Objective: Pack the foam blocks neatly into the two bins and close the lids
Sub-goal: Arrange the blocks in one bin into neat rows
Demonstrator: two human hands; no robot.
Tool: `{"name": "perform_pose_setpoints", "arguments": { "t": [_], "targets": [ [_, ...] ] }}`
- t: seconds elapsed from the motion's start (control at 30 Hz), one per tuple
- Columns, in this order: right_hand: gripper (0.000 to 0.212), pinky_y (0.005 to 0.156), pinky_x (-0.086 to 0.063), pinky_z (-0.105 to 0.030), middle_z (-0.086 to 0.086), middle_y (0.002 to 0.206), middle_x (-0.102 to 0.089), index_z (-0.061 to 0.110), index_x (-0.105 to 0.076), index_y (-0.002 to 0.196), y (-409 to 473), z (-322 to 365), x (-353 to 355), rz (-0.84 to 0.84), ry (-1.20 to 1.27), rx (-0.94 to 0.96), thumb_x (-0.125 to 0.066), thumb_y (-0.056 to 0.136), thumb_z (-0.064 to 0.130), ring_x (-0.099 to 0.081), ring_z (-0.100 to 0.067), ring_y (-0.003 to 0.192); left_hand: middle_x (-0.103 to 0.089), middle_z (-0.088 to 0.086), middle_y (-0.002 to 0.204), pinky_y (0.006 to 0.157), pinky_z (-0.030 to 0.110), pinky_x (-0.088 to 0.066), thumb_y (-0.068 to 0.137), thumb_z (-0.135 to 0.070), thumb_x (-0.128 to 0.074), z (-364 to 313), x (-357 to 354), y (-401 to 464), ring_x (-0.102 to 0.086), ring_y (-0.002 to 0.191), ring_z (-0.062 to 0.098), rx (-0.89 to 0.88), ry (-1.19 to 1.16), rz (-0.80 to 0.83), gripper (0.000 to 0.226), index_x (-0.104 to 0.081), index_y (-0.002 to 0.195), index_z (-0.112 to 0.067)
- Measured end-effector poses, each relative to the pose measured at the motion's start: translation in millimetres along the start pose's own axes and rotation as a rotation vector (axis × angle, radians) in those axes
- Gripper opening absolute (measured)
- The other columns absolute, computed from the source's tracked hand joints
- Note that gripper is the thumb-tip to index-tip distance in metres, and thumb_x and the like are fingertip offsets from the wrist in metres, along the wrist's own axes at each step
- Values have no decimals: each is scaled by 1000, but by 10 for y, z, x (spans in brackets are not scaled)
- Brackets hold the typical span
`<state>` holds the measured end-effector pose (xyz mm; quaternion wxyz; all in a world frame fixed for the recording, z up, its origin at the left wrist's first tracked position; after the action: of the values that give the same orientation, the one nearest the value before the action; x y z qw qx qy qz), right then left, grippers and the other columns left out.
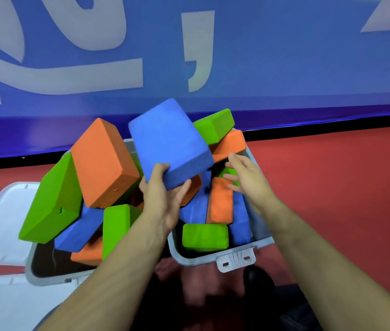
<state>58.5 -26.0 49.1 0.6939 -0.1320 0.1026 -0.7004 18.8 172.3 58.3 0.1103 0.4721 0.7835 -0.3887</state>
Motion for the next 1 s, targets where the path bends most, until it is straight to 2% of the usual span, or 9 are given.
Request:
{"name": "perform_pose_setpoints", "arguments": {
  "t": [0.1,0.2,0.3,0.37,0.53,0.73,0.8,0.87,1.0],
  "targets": [
    [43,92,-59,-44,10,129,-66,36,-59,130,-96,52,-89,176,94,-48,-62,92,57,-69,-18,111,-62,8,132,91,51,-59,88,-10,-71,168,4,-82,-76,97,31,19,186,65,66,-37,144,-20],
    [53,90,-60,-43,2,122,-71,31,-56,132,-78,35,-83,111,54,38,-80,86,36,-72,-15,106,-65,-3,124,96,50,-57,88,-17,-75,188,13,-128,-76,96,24,28,481,134,68,-34,140,-29],
    [68,94,-56,-37,2,122,-68,23,-55,136,-10,10,-77,-7,-160,195,-88,78,26,-68,-13,110,-57,-2,140,96,44,-56,68,-33,-86,65,117,-66,-69,111,22,-34,749,73,102,-28,151,-23],
    [79,101,-53,-40,4,129,-63,25,-55,137,35,-52,-129,-36,-335,256,-89,68,43,-63,-13,117,-46,-1,148,98,36,-53,57,-47,-84,35,175,-1,-58,124,21,-80,890,53,119,-25,157,-19],
    [76,109,-45,-31,2,137,-50,29,-51,145,125,-86,-254,-32,-372,297,-85,78,39,-54,-9,123,-51,0,136,52,5,-45,97,-22,-69,102,125,90,-56,102,12,-21,956,132,64,-38,152,-12],
    [80,109,-47,-38,5,144,-52,40,-43,150,156,-29,-333,104,-393,294,-78,79,54,-56,-10,125,-34,9,160,113,38,-40,80,-74,-65,79,139,238,-45,140,29,-53,1110,46,97,-40,154,-15],
    [76,105,-51,-38,1,140,-59,34,-46,150,140,11,-339,159,-360,302,-79,82,47,-62,-13,118,-51,8,148,111,50,-45,54,-95,-63,93,191,336,-58,127,29,-43,1069,46,115,-55,138,-17],
    [68,103,-52,-30,-2,137,-63,28,-48,150,113,37,-353,198,-340,311,-78,89,34,-64,-11,116,-63,0,136,103,50,-51,54,-94,-64,93,229,406,-65,117,22,-35,989,66,102,-64,126,-23],
    [57,81,-51,-19,-1,107,-70,26,-51,147,93,51,-408,192,-312,331,-72,94,27,-66,-1,82,-53,-14,146,106,50,-47,53,-101,-57,-35,171,341,-56,130,17,-54,925,74,111,-52,142,-34]
  ]
}}
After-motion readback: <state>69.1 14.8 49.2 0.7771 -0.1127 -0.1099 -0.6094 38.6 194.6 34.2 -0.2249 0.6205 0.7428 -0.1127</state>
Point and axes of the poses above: each hand's wrist, its own y-axis towards the middle knuckle, its own x-axis out of the back of the hand, z = x × y, the point moved 4 cm from there along y, towards the middle knuckle
